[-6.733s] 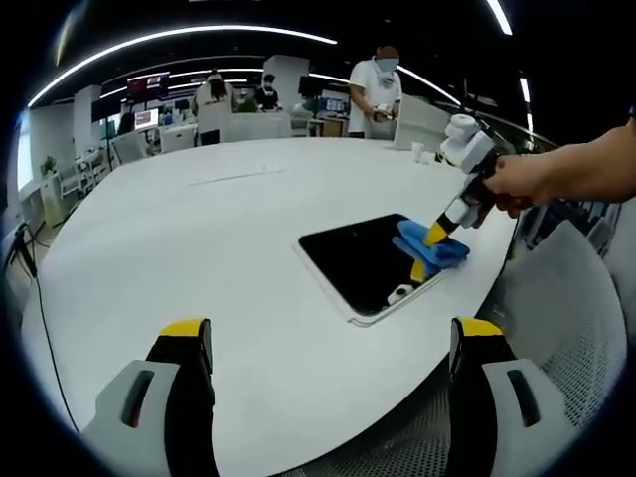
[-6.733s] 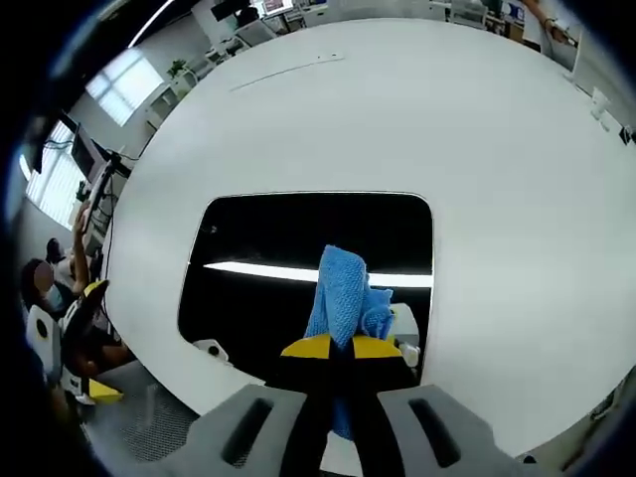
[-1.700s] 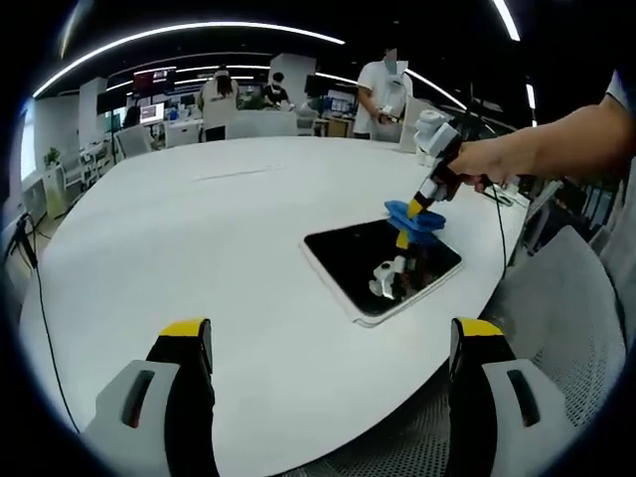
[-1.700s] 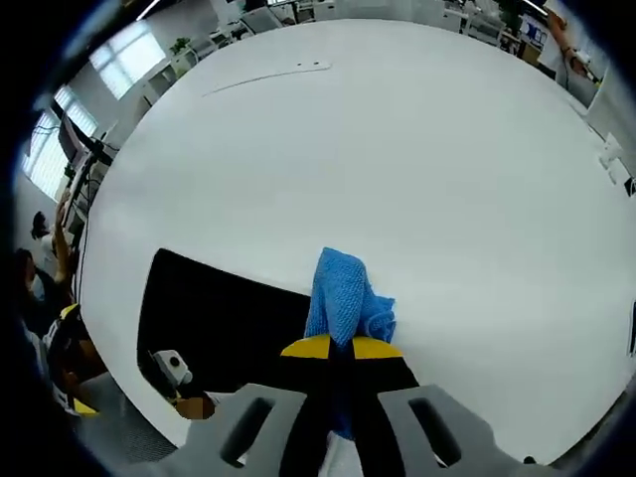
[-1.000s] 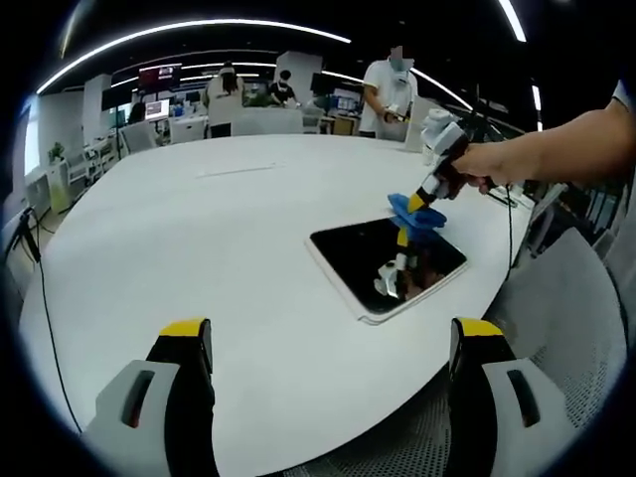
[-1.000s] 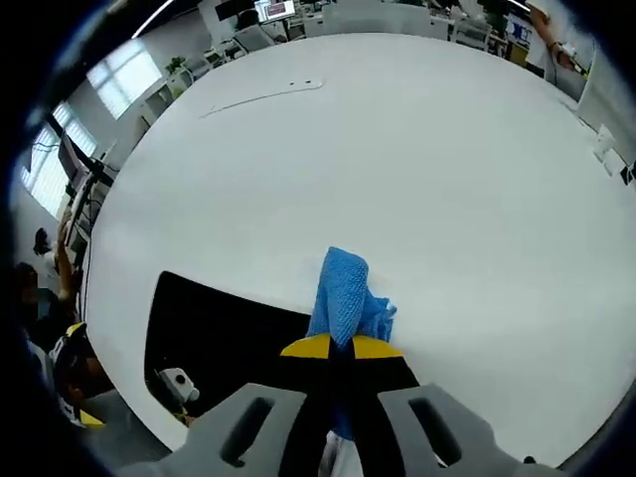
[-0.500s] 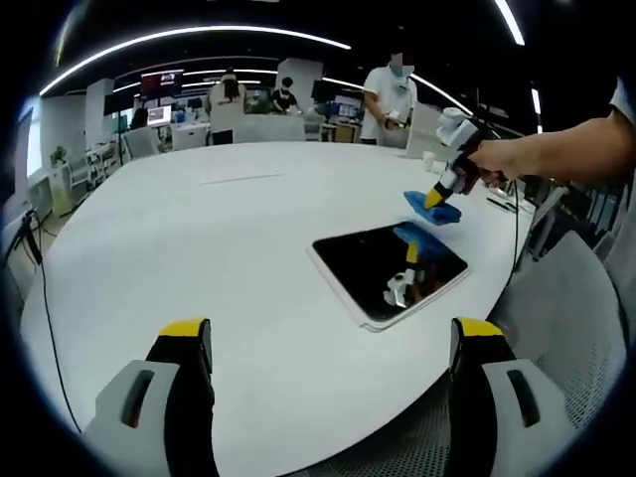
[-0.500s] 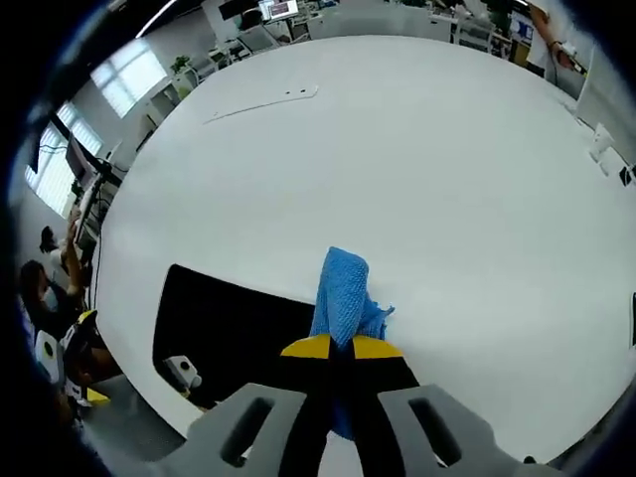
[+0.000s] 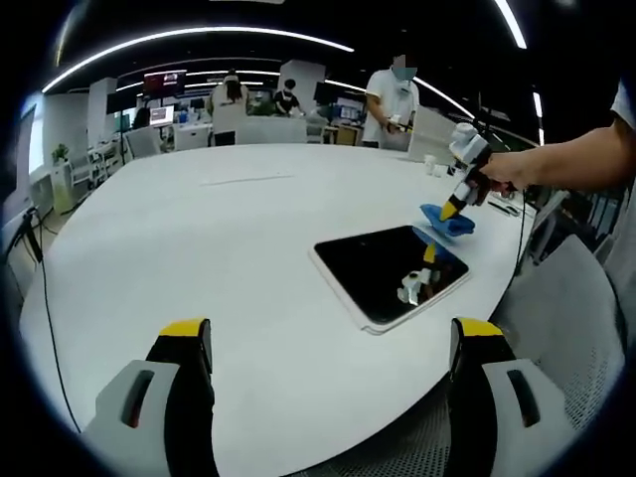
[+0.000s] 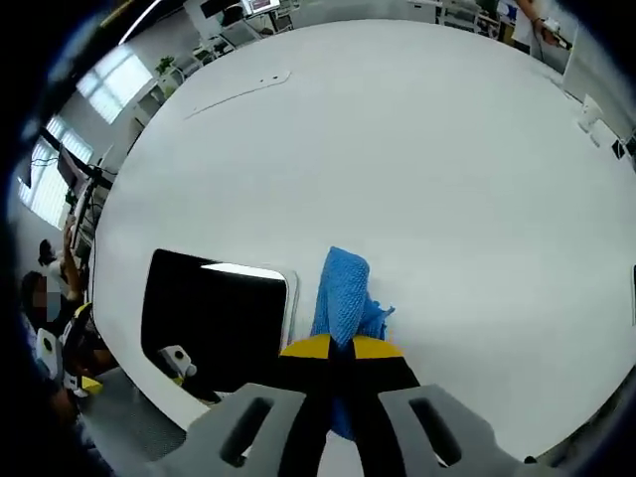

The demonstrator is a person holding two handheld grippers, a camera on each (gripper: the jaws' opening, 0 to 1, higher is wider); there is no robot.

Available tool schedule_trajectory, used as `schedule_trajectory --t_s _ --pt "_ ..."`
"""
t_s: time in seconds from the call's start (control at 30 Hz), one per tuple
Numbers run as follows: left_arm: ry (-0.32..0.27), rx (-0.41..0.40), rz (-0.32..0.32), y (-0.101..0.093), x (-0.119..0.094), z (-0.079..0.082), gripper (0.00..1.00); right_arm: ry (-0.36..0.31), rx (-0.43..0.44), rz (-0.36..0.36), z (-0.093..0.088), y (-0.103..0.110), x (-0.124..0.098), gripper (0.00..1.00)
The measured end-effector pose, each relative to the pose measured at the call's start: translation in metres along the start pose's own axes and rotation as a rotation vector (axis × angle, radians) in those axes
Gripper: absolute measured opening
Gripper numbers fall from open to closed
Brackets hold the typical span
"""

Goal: Wipe the mirror surface with the cleaning cloth until all visible marks leave the cleaned area.

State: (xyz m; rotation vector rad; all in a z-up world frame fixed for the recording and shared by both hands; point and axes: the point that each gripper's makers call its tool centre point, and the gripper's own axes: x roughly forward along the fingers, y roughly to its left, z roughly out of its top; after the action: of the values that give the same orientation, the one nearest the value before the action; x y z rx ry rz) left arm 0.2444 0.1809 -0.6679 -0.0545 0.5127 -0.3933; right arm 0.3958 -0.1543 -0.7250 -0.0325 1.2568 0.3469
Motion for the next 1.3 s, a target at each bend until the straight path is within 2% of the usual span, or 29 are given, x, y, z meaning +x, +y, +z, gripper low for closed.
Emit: schedule_trajectory --t_s 0.1,0.27,0.4,0.53,0.63,0.67,0.73,0.77,0.83,0.93,0.97,1.03,1.13,1.2,1.3 --pt "0.0 0.002 0.008 0.002 0.0 0.0 0.99 0.018 -0.013 0.021 -0.009 0.0 0.005 0.0" --pt "-0.001 0.001 0.014 0.003 -0.001 0.0 0.99 0.028 0.041 0.034 -0.022 -0.003 0.019 0.0" --pt "0.001 0.0 0.017 0.003 -0.001 0.0 0.99 -0.008 0.039 0.037 -0.022 -0.003 0.019 0.0" --pt "0.002 0.003 0.016 0.003 0.0 -0.001 0.99 -0.038 0.008 0.053 -0.021 -0.003 0.019 0.0" --pt "0.003 0.006 0.021 0.004 0.0 -0.001 0.99 -0.05 -0.107 0.065 -0.02 -0.002 0.02 0.01" --pt "0.002 0.004 0.024 0.004 -0.001 0.0 0.99 -0.052 -0.105 0.066 -0.02 -0.002 0.019 0.02" --pt "-0.003 -0.004 0.036 0.006 -0.002 0.002 0.99 -0.098 -0.155 0.041 -0.014 -0.006 0.015 0.1" --pt "-0.005 -0.024 0.028 0.005 -0.003 0.003 0.99 -0.147 -0.193 0.045 -0.011 -0.002 0.007 0.15" --pt "-0.003 -0.056 0.023 0.005 -0.004 0.003 0.99 -0.203 -0.217 0.047 -0.005 -0.004 0.0 0.25" --pt "-0.012 -0.057 0.03 0.007 -0.007 0.007 0.99 -0.293 -0.281 0.073 -0.004 -0.002 -0.018 0.41" --pt "-0.016 -0.052 0.033 0.009 -0.008 0.009 0.99 -0.343 -0.295 0.08 -0.004 -0.003 -0.025 0.45" --pt "-0.017 -0.051 0.047 0.014 -0.009 0.011 0.99 -0.377 -0.301 0.066 -0.008 -0.011 -0.033 0.56" --pt "-0.019 -0.042 0.069 0.022 -0.012 0.014 0.99 -0.476 -0.3 0.103 -0.018 -0.017 -0.049 0.71" --pt "-0.024 -0.039 0.078 0.026 -0.013 0.017 0.99 -0.485 -0.268 0.114 -0.033 -0.024 -0.054 0.8" --pt "-0.032 -0.04 0.085 0.028 -0.014 0.021 0.99 -0.507 -0.27 0.112 -0.048 -0.03 -0.056 0.9"
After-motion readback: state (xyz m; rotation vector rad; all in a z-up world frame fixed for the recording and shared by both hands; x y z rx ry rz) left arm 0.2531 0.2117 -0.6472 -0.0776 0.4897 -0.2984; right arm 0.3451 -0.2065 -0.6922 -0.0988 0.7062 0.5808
